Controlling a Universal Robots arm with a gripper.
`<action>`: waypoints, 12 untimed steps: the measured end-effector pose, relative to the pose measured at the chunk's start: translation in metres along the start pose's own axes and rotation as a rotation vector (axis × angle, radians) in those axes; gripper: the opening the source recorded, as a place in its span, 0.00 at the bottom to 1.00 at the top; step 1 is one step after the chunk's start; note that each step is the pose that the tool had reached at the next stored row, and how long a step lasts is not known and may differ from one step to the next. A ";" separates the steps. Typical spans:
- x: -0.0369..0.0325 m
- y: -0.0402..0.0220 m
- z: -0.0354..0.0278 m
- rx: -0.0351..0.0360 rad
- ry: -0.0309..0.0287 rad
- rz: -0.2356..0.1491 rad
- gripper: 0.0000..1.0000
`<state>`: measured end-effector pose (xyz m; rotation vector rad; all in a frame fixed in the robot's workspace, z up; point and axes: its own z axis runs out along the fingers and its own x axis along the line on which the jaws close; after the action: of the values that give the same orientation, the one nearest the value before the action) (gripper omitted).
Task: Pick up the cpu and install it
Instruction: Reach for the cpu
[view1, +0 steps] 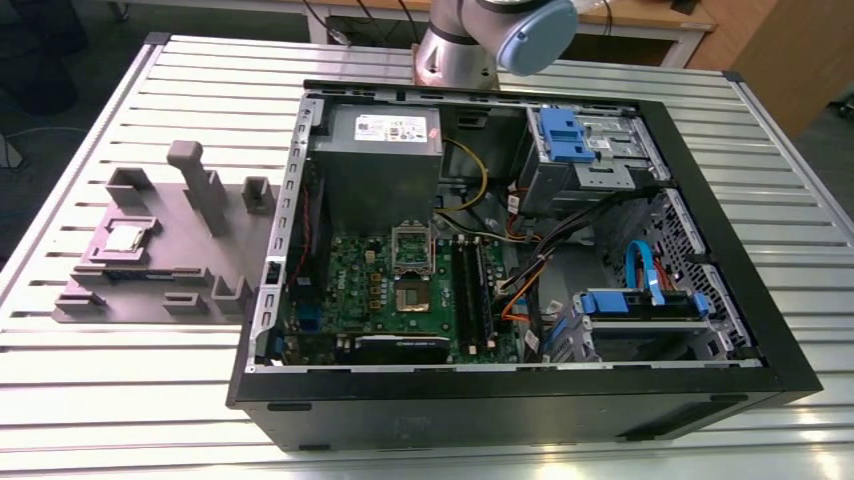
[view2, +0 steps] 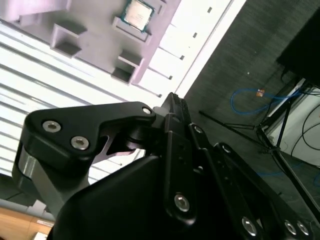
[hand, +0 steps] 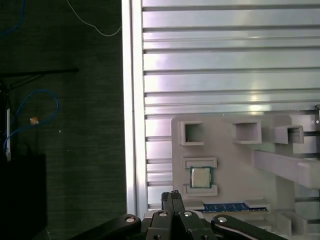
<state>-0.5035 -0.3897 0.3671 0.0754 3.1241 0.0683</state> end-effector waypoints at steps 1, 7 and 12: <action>-0.0033 0.0001 0.0001 0.0000 0.0002 0.000 0.10; -0.0172 0.0008 0.0004 0.0001 0.0015 0.001 0.10; -0.0280 0.0014 0.0006 0.0000 0.0026 0.001 0.10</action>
<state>-0.4755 -0.3897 0.3670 0.0769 3.1267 0.0684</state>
